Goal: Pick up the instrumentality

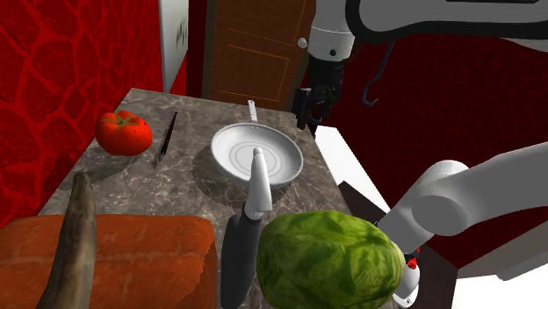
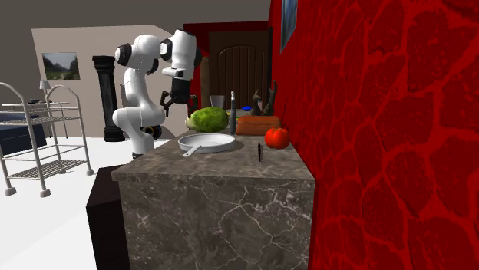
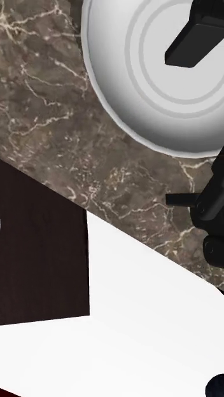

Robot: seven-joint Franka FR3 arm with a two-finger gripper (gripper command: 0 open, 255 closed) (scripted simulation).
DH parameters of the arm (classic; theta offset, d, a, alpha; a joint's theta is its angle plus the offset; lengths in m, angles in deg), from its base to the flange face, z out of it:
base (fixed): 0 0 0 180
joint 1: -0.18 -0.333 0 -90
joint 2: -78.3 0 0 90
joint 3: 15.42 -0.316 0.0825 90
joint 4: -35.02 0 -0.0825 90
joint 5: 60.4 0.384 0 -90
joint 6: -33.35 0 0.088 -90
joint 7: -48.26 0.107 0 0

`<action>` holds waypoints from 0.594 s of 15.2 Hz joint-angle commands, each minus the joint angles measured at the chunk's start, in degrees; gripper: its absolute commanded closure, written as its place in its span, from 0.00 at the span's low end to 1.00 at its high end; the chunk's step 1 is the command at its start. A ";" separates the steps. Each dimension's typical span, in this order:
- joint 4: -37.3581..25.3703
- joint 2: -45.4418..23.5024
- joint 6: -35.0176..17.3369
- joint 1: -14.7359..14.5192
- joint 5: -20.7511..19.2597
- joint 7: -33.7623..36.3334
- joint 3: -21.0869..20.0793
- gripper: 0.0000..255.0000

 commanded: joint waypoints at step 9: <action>-14.77 -20.96 -6.69 1.76 -2.30 22.53 -10.75 0.00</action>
